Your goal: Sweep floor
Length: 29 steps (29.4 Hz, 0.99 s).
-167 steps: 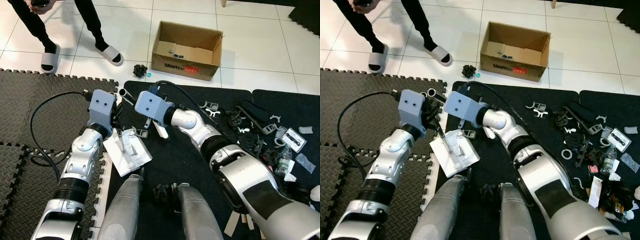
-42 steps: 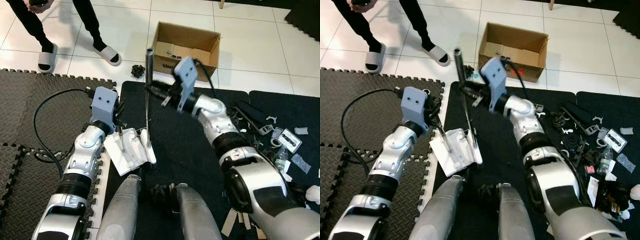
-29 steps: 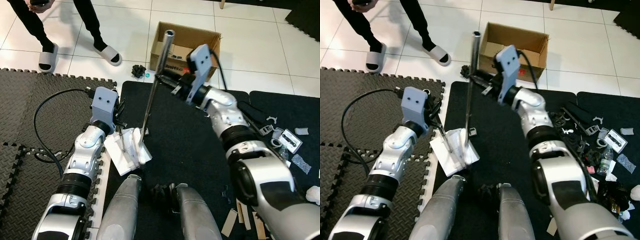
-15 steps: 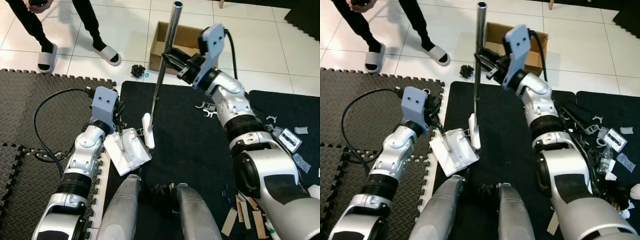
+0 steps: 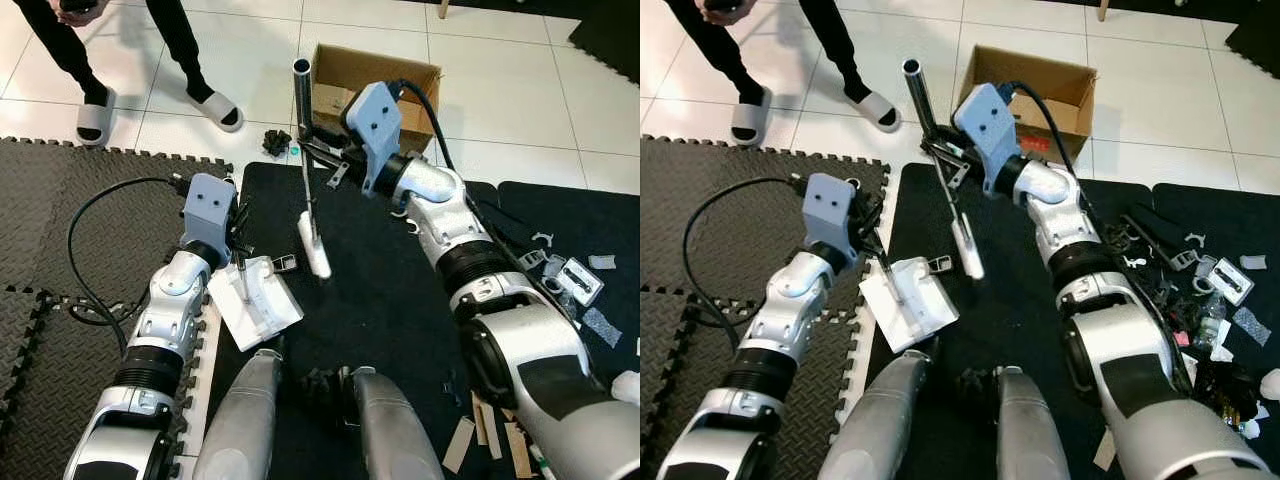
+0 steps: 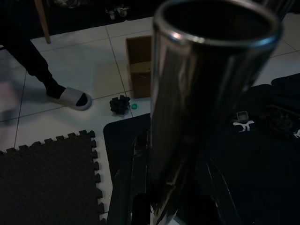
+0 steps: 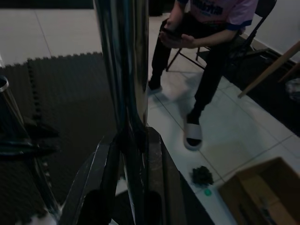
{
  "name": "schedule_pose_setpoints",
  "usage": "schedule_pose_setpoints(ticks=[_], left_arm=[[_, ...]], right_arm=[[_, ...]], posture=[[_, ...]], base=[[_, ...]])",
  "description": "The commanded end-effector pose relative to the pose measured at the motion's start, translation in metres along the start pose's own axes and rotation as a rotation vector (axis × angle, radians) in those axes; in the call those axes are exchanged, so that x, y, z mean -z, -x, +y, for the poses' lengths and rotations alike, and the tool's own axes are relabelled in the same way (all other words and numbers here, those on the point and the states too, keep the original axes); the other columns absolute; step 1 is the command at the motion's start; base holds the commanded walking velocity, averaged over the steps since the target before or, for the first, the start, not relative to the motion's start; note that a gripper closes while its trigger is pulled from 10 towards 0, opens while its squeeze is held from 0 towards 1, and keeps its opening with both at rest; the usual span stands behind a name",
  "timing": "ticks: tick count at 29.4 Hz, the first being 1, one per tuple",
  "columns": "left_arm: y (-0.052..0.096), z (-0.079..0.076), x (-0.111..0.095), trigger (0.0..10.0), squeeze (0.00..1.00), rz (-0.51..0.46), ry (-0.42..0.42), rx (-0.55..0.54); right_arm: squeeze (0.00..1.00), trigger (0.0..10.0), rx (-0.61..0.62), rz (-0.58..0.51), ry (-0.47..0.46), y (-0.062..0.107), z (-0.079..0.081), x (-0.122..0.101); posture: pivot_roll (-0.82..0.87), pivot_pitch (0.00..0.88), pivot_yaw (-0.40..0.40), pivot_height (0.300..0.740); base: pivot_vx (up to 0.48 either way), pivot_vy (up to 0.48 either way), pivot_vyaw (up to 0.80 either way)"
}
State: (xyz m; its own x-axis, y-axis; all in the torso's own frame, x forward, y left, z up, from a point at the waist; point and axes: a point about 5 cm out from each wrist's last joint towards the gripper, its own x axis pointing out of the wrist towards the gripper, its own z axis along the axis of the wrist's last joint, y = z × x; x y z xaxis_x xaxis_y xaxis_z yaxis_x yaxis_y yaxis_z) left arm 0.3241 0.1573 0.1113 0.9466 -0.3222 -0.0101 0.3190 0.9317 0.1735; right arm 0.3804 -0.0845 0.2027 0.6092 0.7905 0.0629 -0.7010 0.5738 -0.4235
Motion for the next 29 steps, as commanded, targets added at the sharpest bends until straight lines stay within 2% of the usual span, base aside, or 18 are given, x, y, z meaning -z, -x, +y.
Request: schedule_pose_setpoints(ticks=[1,4,17,22,29], left_arm=[[0.002,-0.008,0.007,10.0,0.00,0.015,0.015,0.026],[0.002,-0.009,0.007,10.0,0.00,0.015,0.015,0.027],[0.006,-0.003,0.008,10.0,0.00,0.022,0.005,0.017],[0.010,-0.001,0.010,10.0,0.00,0.030,0.002,0.010],[0.012,-0.004,0.011,10.0,0.00,0.033,0.008,0.008]], right_arm=[[0.00,10.0,-0.012,0.013,0.066,0.002,0.002,0.002],[0.00,10.0,-0.039,0.052,0.079,0.005,0.010,0.013],[0.00,10.0,-0.105,0.097,-0.055,0.006,0.048,0.044],[0.00,10.0,-0.115,0.108,-0.092,0.003,0.058,0.049],[0.00,10.0,-0.138,0.112,-0.106,0.002,0.064,0.051]], posture=[[0.07,0.289,-0.030,0.740],[0.07,0.291,-0.029,0.740],[0.09,0.309,-0.018,0.740],[0.10,0.322,-0.022,0.740],[0.10,0.325,-0.028,0.740]], base=[[0.000,0.000,0.00],[0.000,0.000,0.00],[0.000,0.000,0.00],[0.000,0.000,0.00],[0.000,0.000,0.00]])
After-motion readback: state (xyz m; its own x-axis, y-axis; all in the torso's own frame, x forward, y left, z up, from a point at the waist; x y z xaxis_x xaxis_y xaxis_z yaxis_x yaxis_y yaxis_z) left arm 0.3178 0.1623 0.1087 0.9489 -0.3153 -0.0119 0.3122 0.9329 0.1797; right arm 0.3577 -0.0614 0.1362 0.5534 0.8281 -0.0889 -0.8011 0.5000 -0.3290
